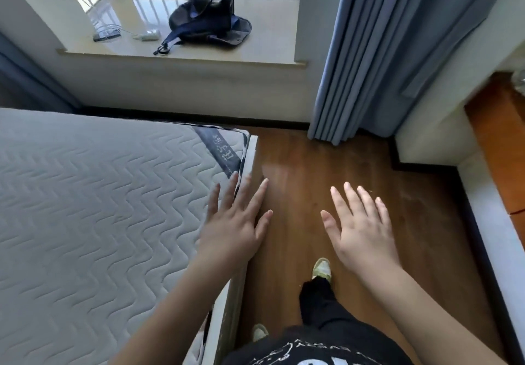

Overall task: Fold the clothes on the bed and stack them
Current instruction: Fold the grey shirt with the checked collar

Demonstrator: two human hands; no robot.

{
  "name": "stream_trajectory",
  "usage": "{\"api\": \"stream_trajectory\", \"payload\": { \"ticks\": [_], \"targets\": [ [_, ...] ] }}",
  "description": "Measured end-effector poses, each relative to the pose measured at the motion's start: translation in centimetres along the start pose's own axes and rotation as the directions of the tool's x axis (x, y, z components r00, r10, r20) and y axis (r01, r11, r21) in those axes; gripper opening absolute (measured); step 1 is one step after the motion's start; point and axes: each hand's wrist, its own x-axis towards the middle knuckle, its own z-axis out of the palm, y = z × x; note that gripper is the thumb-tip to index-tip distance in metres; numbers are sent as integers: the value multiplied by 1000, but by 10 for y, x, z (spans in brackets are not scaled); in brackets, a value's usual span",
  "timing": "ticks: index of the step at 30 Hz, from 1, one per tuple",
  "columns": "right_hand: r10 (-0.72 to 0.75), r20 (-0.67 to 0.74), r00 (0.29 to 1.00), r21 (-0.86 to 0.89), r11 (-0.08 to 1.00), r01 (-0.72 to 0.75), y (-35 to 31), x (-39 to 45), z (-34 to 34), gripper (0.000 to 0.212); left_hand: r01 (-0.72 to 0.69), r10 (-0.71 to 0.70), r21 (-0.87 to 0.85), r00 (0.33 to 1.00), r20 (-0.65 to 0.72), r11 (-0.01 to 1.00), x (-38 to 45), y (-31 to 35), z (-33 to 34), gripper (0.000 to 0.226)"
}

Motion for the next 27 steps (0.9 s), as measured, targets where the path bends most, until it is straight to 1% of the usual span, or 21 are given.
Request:
{"api": "stream_trajectory", "payload": {
  "ticks": [3, 5, 9, 11, 13, 15, 18, 21, 23, 25, 27],
  "targets": [
    [-24, 6, 1000, 58, 998, 24, 21, 50, 0, 75, -23, 24, 17, 999, -36, 1000, 60, 25, 3, 63],
    [-36, 9, 999, 76, 997, 35, 35, 85, -3, 71, -36, 37, 39, 999, -31, 999, 98, 41, 1, 64],
    [-79, 10, 997, 97, 992, 78, 59, 149, -20, 66, -10, 10, 33, 1000, -7, 999, 164, 65, -10, 68],
    [-108, 1, 994, 91, 990, 108, 64, 188, -33, 67, 19, -18, 38, 1000, -14, 999, 197, 70, -18, 67],
    [-155, -3, 988, 92, 984, 155, 65, 226, -42, 65, 49, -49, 24, 999, 8, 998, 227, 70, -23, 65],
    [-172, -9, 985, 106, 979, 172, 61, 262, -47, 63, 79, -79, 14, 997, -6, 997, 252, 63, -26, 63],
    [-236, 27, 971, 106, 967, 232, 42, 314, -46, 67, 126, -126, 0, 992, -29, 992, 288, 37, -22, 60],
    [-290, 42, 956, 49, 956, 288, 14, 368, -38, 66, 180, -181, -13, 982, -48, 984, 325, 2, -13, 60],
    [-336, 37, 941, -13, 941, 337, -7, 401, -38, 63, 205, -205, -17, 978, -35, 979, 350, -23, -7, 61],
    [-373, 23, 927, -58, 926, 374, -30, 432, -44, 66, 260, -260, -20, 964, -54, 965, 374, -47, -2, 62],
    [-414, 40, 909, -78, 906, 416, -50, 461, -52, 68, 295, -297, -44, 954, -42, 954, 395, -72, -1, 62]
  ]
}}
